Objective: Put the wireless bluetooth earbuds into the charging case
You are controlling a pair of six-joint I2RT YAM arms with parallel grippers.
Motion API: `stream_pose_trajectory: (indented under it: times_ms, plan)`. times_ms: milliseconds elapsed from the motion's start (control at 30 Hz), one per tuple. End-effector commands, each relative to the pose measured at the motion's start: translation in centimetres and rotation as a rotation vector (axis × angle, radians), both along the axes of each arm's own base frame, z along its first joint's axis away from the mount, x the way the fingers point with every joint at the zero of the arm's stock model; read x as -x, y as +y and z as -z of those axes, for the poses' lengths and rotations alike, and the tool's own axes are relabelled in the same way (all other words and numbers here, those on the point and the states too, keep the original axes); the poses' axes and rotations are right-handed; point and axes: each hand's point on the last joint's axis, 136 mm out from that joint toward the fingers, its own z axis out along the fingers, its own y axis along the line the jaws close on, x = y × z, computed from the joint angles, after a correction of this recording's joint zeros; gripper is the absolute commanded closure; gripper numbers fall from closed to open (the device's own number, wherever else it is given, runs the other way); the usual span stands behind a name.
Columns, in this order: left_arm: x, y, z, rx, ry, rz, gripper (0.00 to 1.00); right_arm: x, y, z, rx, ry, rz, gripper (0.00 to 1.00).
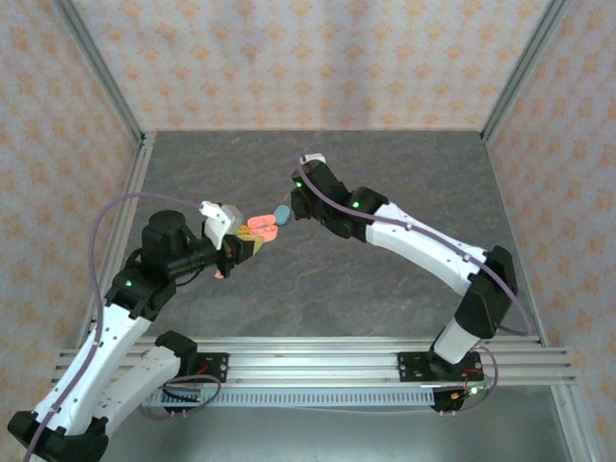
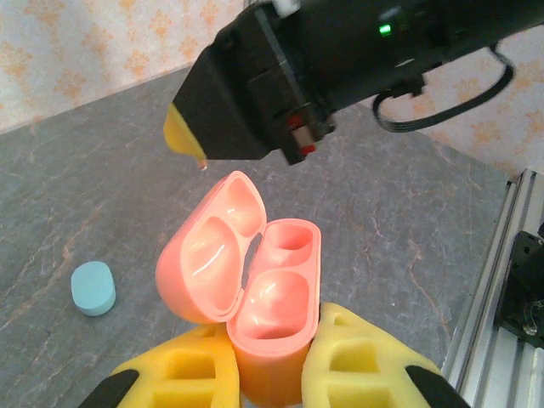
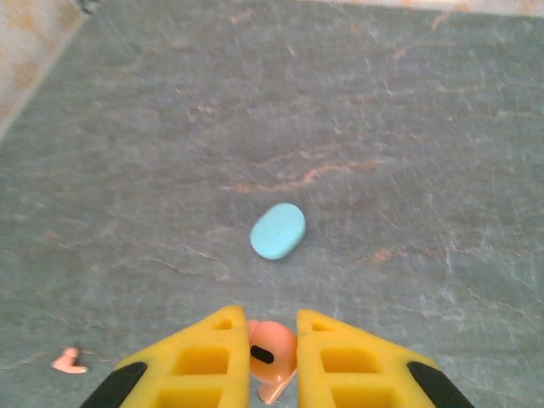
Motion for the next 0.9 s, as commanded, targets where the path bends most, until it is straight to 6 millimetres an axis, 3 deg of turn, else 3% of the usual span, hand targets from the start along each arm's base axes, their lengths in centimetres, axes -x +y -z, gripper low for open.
stream_pose_trajectory:
  times_ms: [0, 233, 400, 867]
  plan:
    - [-0.9, -0.3, -1.2, 0.038, -0.034, -0.003, 1.00, 0.6, 0.6, -4.0, -0.113, -0.111, -0.005, 0.84]
    - [-1.7, -0.4, -1.5, 0.049, -0.038, -0.019, 1.00, 3.3, 2.2, -8.0, -0.161, -0.238, -0.117, 0.84]
    - [-2.1, -0.1, -1.4, 0.038, -0.033, -0.044, 1.00, 4.9, 3.1, -9.4, -0.162, -0.272, -0.190, 0.84]
    - [-2.9, 0.2, -1.9, 0.048, -0.030, -0.090, 1.00, 7.4, 4.7, -8.8, -0.139, -0.265, -0.309, 0.84]
